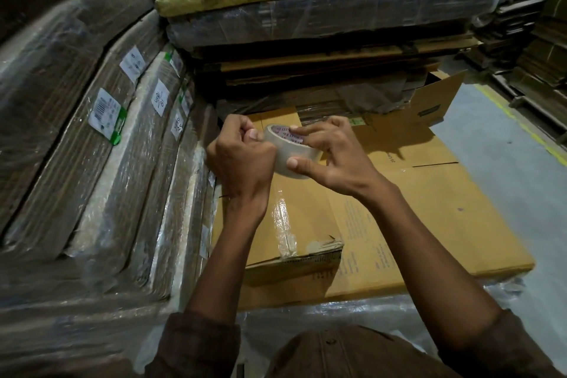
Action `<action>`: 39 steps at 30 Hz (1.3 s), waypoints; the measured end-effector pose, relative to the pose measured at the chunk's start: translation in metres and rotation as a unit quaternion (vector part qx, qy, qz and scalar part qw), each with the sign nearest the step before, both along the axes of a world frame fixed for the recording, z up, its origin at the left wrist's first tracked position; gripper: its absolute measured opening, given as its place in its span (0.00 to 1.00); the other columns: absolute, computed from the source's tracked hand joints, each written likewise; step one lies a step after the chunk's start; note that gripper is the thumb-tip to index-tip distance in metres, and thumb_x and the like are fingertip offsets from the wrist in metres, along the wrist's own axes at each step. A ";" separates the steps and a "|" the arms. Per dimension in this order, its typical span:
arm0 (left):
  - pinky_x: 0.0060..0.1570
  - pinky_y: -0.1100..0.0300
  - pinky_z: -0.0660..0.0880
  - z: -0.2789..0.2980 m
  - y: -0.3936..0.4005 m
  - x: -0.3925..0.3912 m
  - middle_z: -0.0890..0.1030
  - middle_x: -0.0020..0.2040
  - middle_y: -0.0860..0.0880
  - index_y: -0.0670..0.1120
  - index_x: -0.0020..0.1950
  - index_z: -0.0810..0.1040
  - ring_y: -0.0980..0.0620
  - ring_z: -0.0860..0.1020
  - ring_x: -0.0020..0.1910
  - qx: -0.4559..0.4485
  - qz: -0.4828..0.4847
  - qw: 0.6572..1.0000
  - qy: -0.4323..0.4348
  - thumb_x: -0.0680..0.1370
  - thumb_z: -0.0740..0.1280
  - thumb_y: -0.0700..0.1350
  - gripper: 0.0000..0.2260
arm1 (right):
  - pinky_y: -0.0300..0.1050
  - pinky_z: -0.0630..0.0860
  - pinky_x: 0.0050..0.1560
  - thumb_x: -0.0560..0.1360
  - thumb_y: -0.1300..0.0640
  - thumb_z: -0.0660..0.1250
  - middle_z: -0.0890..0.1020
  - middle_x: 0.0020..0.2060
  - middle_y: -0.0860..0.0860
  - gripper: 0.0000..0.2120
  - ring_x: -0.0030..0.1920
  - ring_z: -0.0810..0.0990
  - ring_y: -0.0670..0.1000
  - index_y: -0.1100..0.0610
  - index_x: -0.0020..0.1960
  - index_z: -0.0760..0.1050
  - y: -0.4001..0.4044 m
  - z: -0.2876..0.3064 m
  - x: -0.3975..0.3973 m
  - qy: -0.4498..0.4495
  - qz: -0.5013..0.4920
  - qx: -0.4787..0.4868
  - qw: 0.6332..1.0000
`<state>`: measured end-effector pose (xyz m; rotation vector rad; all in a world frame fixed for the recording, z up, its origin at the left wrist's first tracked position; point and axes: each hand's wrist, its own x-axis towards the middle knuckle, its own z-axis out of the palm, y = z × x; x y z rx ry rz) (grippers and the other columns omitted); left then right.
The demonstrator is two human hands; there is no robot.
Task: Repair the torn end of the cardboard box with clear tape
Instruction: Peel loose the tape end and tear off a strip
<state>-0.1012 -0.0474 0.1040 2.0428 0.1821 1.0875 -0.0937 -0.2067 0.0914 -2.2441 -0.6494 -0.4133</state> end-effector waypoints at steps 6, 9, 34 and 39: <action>0.32 0.57 0.52 -0.001 -0.001 0.001 0.71 0.30 0.51 0.45 0.38 0.72 0.51 0.66 0.29 0.020 -0.012 1.000 0.001 0.68 0.62 0.33 0.07 | 0.44 0.64 0.42 0.68 0.30 0.62 0.68 0.32 0.45 0.32 0.44 0.69 0.52 0.59 0.39 0.83 0.001 0.000 0.001 0.010 -0.033 0.047 0.998; 0.30 0.53 0.59 -0.003 0.004 0.007 0.73 0.29 0.48 0.44 0.38 0.73 0.49 0.69 0.29 0.030 -0.067 0.997 0.006 0.69 0.61 0.33 0.06 | 0.49 0.60 0.35 0.70 0.36 0.66 0.65 0.26 0.48 0.21 0.31 0.65 0.53 0.49 0.27 0.70 -0.002 0.006 0.003 0.021 0.007 0.111 0.994; 0.44 0.59 0.77 0.018 0.023 -0.004 0.86 0.41 0.52 0.48 0.43 0.88 0.55 0.82 0.45 0.048 -0.192 0.955 0.220 0.73 0.78 0.48 0.05 | 0.41 0.56 0.25 0.71 0.39 0.70 0.65 0.20 0.45 0.24 0.21 0.61 0.45 0.50 0.24 0.67 -0.015 0.001 0.005 0.042 0.031 0.126 0.991; 0.48 0.62 0.62 0.017 0.008 -0.020 0.84 0.44 0.50 0.46 0.47 0.87 0.49 0.74 0.59 0.101 -0.091 0.977 0.162 0.76 0.75 0.48 0.06 | 0.41 0.56 0.25 0.72 0.36 0.68 0.63 0.19 0.46 0.25 0.20 0.60 0.46 0.45 0.24 0.63 -0.019 0.001 0.007 -0.012 -0.022 0.064 0.998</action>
